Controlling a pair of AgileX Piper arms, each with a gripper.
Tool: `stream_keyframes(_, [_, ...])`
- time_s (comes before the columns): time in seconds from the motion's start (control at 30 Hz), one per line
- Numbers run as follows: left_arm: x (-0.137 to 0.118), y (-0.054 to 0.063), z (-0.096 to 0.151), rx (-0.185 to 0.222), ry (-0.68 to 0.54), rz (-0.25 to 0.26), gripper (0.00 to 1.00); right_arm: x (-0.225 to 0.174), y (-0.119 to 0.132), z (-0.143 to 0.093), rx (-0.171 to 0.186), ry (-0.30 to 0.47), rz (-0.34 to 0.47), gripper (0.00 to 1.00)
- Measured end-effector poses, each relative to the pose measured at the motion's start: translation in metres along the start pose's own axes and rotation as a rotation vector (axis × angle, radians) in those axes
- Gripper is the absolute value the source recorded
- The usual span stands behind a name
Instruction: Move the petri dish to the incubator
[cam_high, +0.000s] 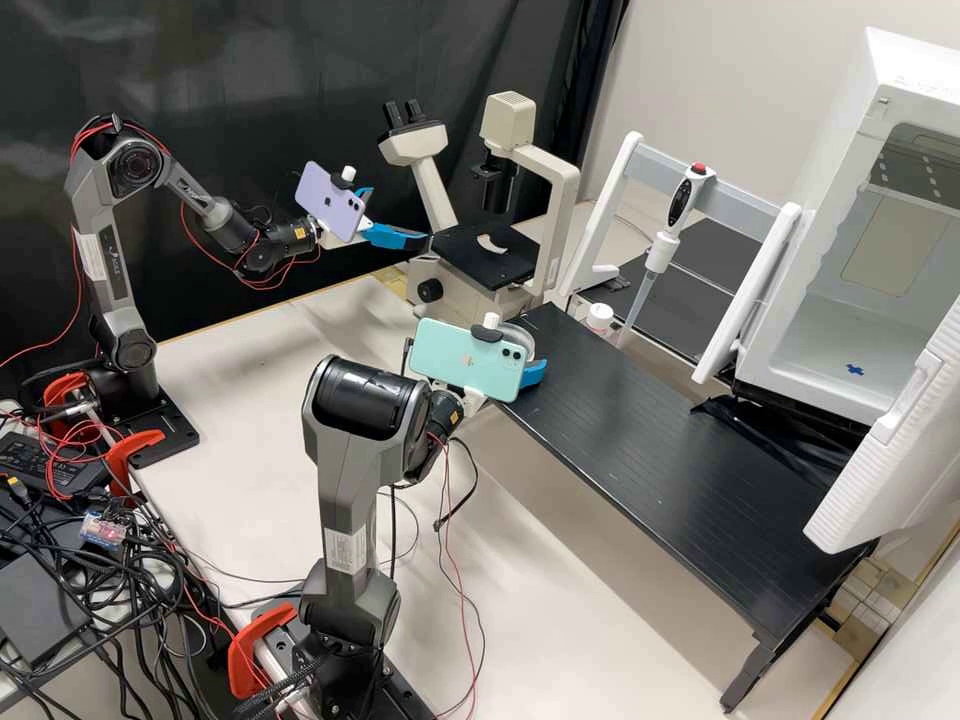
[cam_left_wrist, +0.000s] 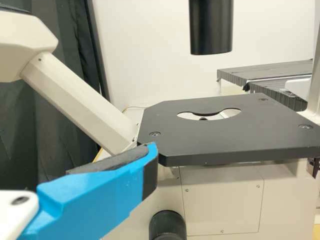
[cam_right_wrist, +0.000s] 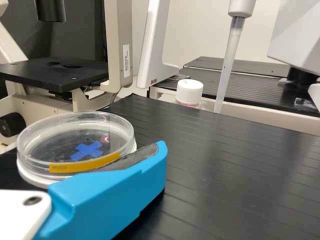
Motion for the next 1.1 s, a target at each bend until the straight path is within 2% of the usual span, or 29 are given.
stream_keyframes(0.03, [0.0000, 0.0000, 0.0000, 0.000, 0.000, 0.000, 1.00, 0.0000, 0.0002, -0.0002, 0.000, 0.002, 0.003, 0.00])
stream_keyframes(0.3, [0.0000, 0.0000, 0.0000, 0.000, 0.000, 0.000, 1.00, 0.0064, 0.0031, 0.0055, -0.006, -0.007, 0.016, 0.00])
stream_keyframes(0.47, [0.0000, 0.0000, 0.0000, 0.000, 0.000, 0.000, 1.00, 0.0067, 0.0051, 0.0075, 0.014, -0.013, 0.022, 0.00])
stream_keyframes(1.1, [0.0000, 0.0000, 0.0000, 0.000, 0.000, 0.000, 1.00, 0.0085, 0.0071, 0.0067, 0.018, -0.009, 0.029, 0.00])
